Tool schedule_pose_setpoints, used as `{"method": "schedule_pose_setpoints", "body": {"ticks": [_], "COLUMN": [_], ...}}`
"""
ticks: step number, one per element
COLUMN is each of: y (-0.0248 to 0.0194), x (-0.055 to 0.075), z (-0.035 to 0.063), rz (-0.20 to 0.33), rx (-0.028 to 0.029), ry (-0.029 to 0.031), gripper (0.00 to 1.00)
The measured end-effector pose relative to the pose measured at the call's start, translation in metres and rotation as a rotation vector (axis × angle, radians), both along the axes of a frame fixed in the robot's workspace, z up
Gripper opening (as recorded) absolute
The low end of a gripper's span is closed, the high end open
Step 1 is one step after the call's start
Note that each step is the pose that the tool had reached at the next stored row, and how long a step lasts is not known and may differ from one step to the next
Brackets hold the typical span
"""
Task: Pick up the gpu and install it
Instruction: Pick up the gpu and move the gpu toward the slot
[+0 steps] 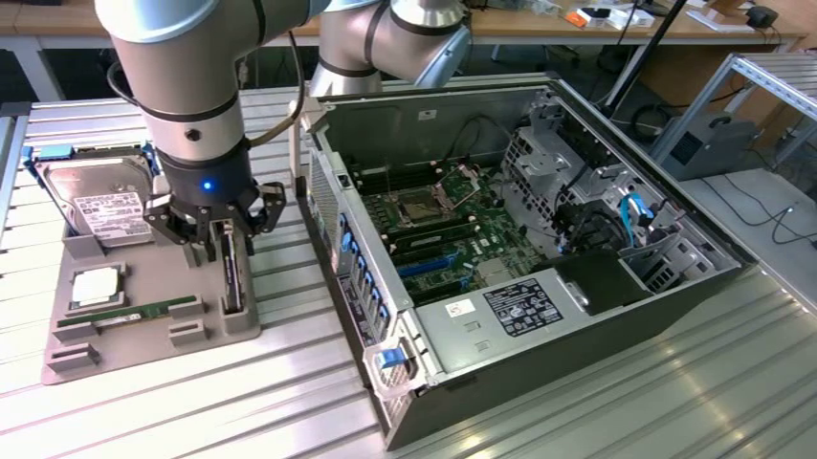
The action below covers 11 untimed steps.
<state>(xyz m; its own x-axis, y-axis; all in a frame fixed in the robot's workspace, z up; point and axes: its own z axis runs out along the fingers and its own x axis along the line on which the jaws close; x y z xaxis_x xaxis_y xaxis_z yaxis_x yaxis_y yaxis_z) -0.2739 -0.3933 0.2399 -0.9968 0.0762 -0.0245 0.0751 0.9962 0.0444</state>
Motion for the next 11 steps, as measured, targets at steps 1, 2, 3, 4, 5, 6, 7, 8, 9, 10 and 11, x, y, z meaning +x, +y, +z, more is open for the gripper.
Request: {"method": "schedule_pose_setpoints", "body": {"ticks": [1, 2, 3, 4, 5, 6, 7, 8, 9, 10, 11], "y": [0.0, 0.0, 0.0, 0.0, 0.0, 0.0, 0.0, 0.0, 0.0, 0.0, 0.0], "x": [0.0, 0.0, 0.0, 0.0, 0.0, 0.0, 0.0, 0.0, 0.0, 0.0, 0.0], "z": [-0.0001, -0.0001, -0.0001, -0.0001, -0.0001, -0.0001, -0.0001, -0.0001, -0.0001, -0.0001, -0.0001], "rz": [0.0, 0.0, 0.0, 0.0, 0.0, 0.0, 0.0, 0.0, 0.0, 0.0, 0.0], "rx": [0.0001, 0.0002, 0.0002, 0.0002, 0.0002, 0.0002, 0.0001, 0.0001, 0.0001, 0.0002, 0.0001], "ry": [-0.0002, -0.0002, -0.0002, -0.0002, -0.0003, -0.0002, 0.0, -0.0001, -0.0002, -0.0002, -0.0002], "gripper": [0.48, 0.48, 0.48, 0.48, 0.48, 0.47, 0.4, 0.28, 0.27, 0.27, 0.27]}}
